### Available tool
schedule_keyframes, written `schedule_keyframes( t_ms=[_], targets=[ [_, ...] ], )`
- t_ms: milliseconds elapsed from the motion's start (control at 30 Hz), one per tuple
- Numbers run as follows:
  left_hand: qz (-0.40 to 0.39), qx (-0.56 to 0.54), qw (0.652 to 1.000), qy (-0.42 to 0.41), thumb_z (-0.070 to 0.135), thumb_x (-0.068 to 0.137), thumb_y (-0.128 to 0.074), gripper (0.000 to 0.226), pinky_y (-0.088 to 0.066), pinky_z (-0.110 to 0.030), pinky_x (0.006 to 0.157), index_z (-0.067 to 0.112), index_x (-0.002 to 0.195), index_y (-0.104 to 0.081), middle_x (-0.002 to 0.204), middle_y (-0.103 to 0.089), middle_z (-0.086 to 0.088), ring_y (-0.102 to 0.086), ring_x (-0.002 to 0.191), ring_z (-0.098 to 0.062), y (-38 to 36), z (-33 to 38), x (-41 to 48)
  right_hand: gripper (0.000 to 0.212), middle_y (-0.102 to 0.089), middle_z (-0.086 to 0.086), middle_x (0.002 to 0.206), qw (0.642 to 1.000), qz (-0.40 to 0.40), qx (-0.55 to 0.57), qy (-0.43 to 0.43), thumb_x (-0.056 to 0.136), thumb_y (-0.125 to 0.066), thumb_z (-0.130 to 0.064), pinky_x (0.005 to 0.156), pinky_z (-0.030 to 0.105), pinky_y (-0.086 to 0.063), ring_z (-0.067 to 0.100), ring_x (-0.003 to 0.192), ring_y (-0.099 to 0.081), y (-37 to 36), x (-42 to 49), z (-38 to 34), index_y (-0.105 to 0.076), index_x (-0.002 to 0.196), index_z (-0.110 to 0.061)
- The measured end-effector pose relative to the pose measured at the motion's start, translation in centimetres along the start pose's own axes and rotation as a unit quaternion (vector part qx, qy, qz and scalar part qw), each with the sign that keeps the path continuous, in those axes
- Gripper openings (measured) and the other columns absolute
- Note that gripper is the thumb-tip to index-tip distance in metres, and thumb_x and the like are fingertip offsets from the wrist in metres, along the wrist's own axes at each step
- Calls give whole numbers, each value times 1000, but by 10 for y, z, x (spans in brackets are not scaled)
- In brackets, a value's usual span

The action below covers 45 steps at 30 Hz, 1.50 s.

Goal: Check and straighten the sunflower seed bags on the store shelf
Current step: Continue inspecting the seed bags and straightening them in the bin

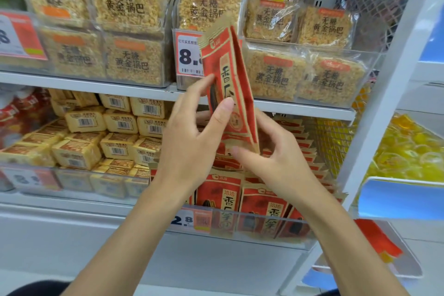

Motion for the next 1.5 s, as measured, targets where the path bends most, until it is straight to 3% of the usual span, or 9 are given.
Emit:
schedule_keyframes(
  t_ms=[167, 300, 433, 833, 1067, 1133, 1300, 1400, 1500],
  targets=[
    [-81, -236, 957, 145, 38, 94, -53, 39, -58, -25, 79, 23, 130, -54, 118, -71, 3, -70, 104, -10, -6, 9, -3, 70, -17, -26, 156, 999, -27, -2, -23, 68, -57, -82, 114, 38, -29, -6, 143, -18, 5, -1, -2, -40, 133, -64],
    [-139, -271, 929, 212, 28, 97, -48, 27, -61, -33, 77, 20, 118, -61, 102, -76, -5, -74, 92, -21, -3, -1, -3, 86, -47, -10, 147, 985, 42, 157, -53, 77, -71, -54, 107, 43, -44, 6, 132, -49, 13, 6, 9, -28, 150, -38],
    [-198, -278, 910, 237, 29, 93, -49, 29, -61, -30, 72, 20, 118, -60, 100, -77, -5, -74, 88, -20, -8, -10, -8, 58, -69, 2, 122, 969, 25, 234, -70, 82, -71, -18, 86, 36, -56, 21, 111, -67, 16, 6, 12, -50, 137, -19],
    [-266, -240, 876, 324, 37, 76, -54, 36, -58, -39, 73, 14, 100, -69, 92, -76, -7, -73, 78, -20, 1, -14, -9, 27, -74, 1, 100, 939, 107, 307, -117, 84, -64, -23, 76, 28, -51, 13, 86, -69, 19, 6, 22, -67, 111, -18],
    [-412, -411, 723, 373, 60, 90, -39, 65, -40, -68, 102, 18, 136, -58, 138, -56, -22, -53, 127, -43, 2, -25, -11, 31, -73, 6, 93, 930, 95, 332, -125, 89, -61, -21, 53, 28, -51, 16, 70, -67, 19, 4, 19, -64, 119, -13],
    [-404, -405, 737, 360, 65, 80, -57, 67, -52, -56, 92, 19, 129, -64, 126, -64, -16, -63, 113, -33, 1, -25, -10, 37, -73, 4, 98, 931, 97, 335, -111, 88, -61, -23, 65, 27, -53, 14, 78, -69, 18, 6, 20, -62, 123, -10],
    [-331, -235, 886, 224, 69, 60, -77, 62, -48, -18, 54, 28, 106, -70, 95, -61, 0, -52, 78, -11, -4, -4, -9, 40, -75, 0, 101, 964, 120, 228, -69, 88, -60, -28, 84, 30, -55, 15, 95, -69, 23, 11, 13, -63, 122, -8],
    [-202, 40, 971, 121, 71, 51, -81, 72, -53, -18, 63, 40, 109, -53, 89, -69, 22, -66, 77, 4, 0, -1, -3, 49, -74, 4, 103, 951, 108, 273, -99, 91, -42, -51, 92, 40, -54, 21, 100, -69, 35, 10, 13, -67, 114, -15],
    [-133, 228, 964, 25, 67, 56, -80, 79, -56, -31, 77, 42, 119, -41, 102, -61, 23, -62, 91, 2, 3, -7, -1, 55, -74, 5, 103, 960, 51, 259, -94, 87, -41, -56, 86, 35, -56, 20, 99, -69, 44, 6, 12, -67, 117, -18]
  ],
)
Point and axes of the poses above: each hand's wrist, its own x-axis towards the middle knuckle, its own y-axis out of the back of the hand, z = x × y, the point moved 1 cm from there along x, towards the middle knuckle
